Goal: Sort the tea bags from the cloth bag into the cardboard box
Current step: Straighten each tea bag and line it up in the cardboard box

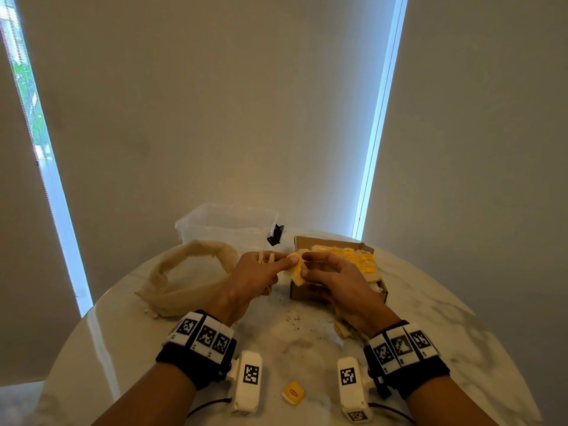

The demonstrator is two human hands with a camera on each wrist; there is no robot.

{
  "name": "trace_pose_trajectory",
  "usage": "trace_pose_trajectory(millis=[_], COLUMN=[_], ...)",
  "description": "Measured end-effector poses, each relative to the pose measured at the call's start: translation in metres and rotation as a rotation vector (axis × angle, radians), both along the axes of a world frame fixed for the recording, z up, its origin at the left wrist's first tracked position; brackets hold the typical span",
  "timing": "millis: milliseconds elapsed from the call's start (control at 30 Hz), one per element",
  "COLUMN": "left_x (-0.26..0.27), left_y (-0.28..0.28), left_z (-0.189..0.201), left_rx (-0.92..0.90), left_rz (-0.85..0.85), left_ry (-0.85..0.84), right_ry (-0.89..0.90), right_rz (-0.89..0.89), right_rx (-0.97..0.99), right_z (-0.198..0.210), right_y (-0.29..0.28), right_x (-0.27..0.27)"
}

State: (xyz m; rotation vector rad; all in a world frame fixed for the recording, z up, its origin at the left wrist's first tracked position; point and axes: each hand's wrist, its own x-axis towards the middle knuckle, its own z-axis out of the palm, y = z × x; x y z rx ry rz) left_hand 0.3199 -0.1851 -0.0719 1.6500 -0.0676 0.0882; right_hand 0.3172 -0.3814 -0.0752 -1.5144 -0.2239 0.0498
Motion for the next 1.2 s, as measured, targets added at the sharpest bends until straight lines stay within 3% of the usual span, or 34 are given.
trace_pose_trajectory(millis=[167, 367, 600, 733, 1000, 1200], left_x=[-0.003, -0.007, -0.001, -0.002, 0.000, -0.002], left_y=[0.002, -0.001, 0.003, 0.002, 0.004, 0.000], left_z=[-0.002, 0.000, 0.003, 0.003, -0.003, -0.002], left_rx=[-0.018, -0.051, 0.046, 0.130, 0.107, 0.161], left_rz=[-0.030, -0.054, -0.024, -0.061, 0.017, -0.021], left_ry=[-0.016, -0.003, -0.007, -0.001, -0.104, -0.041], right_ry=[-0.011, -0.105, -0.041, -0.087, -0.194, -0.234], right_rz=[0.043, -0.095, -0.063, -0.064, -0.141, -0.217], right_rx=[-0.006, 0.008, 0.029, -0.028, -0.096, -0.059], right_z=[0.000, -0.006, -0.005, -0.005, -0.006, -0.008], right_y=[0.003, 0.003, 0.001, -0.002, 0.000, -0.001], right_x=[-0.001, 0.007, 0.010, 0.009, 0.006, 0.009])
